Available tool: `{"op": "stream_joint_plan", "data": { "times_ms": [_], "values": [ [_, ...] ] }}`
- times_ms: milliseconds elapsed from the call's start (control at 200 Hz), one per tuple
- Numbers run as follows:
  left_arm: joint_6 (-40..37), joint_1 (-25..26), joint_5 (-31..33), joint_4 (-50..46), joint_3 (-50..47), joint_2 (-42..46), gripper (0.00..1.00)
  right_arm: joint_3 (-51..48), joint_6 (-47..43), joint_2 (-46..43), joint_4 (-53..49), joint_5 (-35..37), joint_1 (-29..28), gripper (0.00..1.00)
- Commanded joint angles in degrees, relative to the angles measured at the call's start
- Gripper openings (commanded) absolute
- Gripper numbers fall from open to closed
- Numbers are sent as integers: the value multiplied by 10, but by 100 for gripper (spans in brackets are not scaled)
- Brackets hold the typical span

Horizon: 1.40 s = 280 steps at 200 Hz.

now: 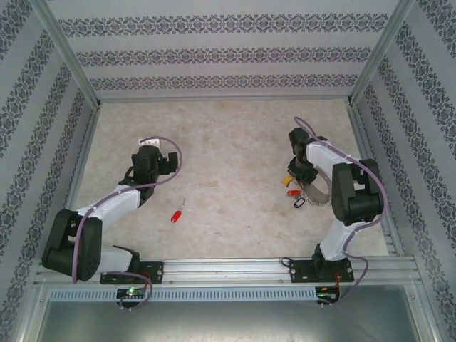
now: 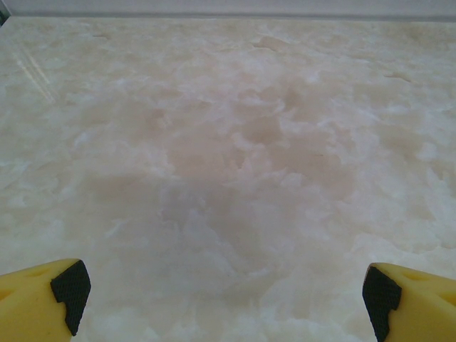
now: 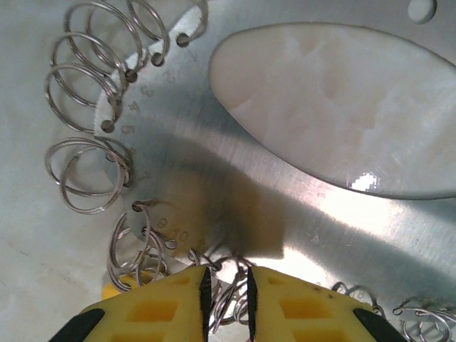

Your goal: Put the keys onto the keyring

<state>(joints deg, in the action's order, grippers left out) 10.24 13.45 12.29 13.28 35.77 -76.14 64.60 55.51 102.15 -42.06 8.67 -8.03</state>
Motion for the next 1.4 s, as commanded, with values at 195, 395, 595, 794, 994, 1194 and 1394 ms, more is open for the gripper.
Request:
{"op": "stream_joint_plan", "data": {
  "times_ms": [195,395,595,794,994,1194,1394],
  "values": [
    [-11,4,9,-4,4,8,99,2,-3,3,-27,-5,8,23],
    [-11,4,8,-1,2,10,99,2,-12,-9,-31,13,14,23],
    [-13,4,6,-3,6,6,99,3,-9,-10,-29,8,17,22],
    [-14,4,6,-2,6,5,99,13,-1,-3,-23,-7,18,22],
    [-9,4,21,11,-8,18,99,25,7,9,-26,-8,17,22],
    [-7,4,25,18,-15,26,99,27,16,15,-23,-18,16,22],
    [-7,4,27,19,-15,26,99,20,31,17,-17,-32,15,24]
  ]
}}
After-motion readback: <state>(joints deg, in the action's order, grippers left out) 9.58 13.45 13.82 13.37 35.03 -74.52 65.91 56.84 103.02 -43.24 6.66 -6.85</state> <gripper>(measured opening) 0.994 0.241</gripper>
